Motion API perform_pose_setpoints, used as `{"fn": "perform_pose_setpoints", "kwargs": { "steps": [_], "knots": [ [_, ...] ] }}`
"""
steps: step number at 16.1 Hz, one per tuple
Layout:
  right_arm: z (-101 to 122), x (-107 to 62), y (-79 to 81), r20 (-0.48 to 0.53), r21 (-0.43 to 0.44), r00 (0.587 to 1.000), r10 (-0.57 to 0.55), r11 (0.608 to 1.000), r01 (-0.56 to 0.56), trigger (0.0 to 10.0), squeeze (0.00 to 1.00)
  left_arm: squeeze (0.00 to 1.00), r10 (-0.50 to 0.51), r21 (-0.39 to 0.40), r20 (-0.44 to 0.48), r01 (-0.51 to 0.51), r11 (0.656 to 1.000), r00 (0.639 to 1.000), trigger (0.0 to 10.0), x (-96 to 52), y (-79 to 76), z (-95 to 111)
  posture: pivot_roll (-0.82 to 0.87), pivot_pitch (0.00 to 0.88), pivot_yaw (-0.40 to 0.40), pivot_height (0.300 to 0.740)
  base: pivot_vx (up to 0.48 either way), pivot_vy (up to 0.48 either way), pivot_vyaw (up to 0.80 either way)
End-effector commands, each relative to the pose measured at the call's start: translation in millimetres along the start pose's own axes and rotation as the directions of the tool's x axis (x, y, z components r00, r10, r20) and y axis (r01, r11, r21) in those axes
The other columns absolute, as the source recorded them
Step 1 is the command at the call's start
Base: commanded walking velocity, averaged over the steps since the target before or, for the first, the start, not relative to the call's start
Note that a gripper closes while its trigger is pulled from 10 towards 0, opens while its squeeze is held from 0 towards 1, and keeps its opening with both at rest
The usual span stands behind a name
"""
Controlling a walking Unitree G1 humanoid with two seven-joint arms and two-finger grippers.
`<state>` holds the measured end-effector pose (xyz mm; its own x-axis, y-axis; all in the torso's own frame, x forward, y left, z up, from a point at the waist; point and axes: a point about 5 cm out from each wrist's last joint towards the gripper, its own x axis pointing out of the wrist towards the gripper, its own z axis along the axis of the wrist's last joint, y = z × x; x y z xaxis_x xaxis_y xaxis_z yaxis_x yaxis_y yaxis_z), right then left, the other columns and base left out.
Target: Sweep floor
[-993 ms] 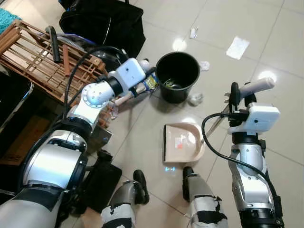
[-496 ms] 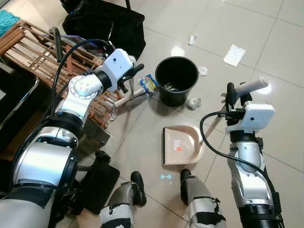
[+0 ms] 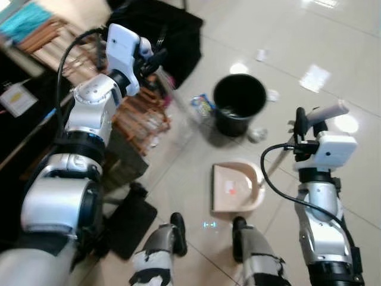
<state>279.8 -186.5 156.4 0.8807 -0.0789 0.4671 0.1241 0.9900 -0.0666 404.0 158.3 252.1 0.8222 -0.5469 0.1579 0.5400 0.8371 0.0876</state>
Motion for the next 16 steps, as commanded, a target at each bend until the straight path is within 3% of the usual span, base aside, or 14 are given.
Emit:
{"fn": "perform_pose_setpoints", "kwargs": {
  "steps": [1,2,3,4,8,10,16],
  "knots": [
    [6.1,-2.0,-2.1,0.024,0.009,1.0,-0.004,1.0,0.004,10.0,0.0,0.0,-0.045,-0.082,-0.018,0.043,0.996,0.999,10.0,-2.2,-5.0,-7.4,-0.02,0.275,0.112,0.74,0.0,0.0,0.0],
    [5.8,-2.5,-4.1,0.009,0.003,1.0,-0.002,1.0,0.002,10.0,0.0,0.0,-0.061,-0.113,-0.09,0.05,0.992,0.994,10.0,-3.5,-8.3,-13.6,-0.02,0.272,0.113,0.74,0.0,0.0,0.0],
    [8.1,-3.1,-7.4,0.008,-0.001,1.0,0.003,1.0,-0.003,10.0,0.0,0.0,-0.042,-0.02,-0.181,0.039,0.999,0.983,10.0,-9.4,-7.8,-20.2,-0.02,0.266,0.115,0.74,0.0,0.0,0.0],
    [11.0,-3.8,-10.1,0.015,-0.004,1.0,0.007,1.0,-0.007,10.0,0.0,0.0,-0.017,0.062,-0.213,0.031,0.998,0.977,10.0,-14.6,-6.6,-20.8,-0.01,0.265,0.114,0.74,0.0,0.0,0.0],
    [14.3,-7.7,-11.2,0.019,-0.008,1.0,0.015,1.0,-0.014,10.0,0.0,0.0,0.042,0.159,-0.171,-0.014,0.987,0.984,10.0,-20.3,-6.7,-9.1,-0.01,0.255,0.116,0.74,0.0,0.0,0.0],
    [17.9,-11.5,-8.8,0.01,-0.012,0.999,0.035,0.999,-0.035,10.0,0.0,0.0,0.025,0.189,-0.212,0.016,0.982,0.977,10.0,-24.1,-18.6,-6.1,0.0,0.243,0.121,0.74,0.0,0.0,0.0],
    [22.5,-23.6,-11.0,-0.025,-0.008,1.0,0.015,1.0,-0.015,10.0,0.0,0.0,-0.007,0.194,-0.284,0.065,0.979,0.959,10.0,-26.8,-50.2,-29.6,-0.01,0.223,0.126,0.74,0.0,0.0,0.0]
  ]
}}
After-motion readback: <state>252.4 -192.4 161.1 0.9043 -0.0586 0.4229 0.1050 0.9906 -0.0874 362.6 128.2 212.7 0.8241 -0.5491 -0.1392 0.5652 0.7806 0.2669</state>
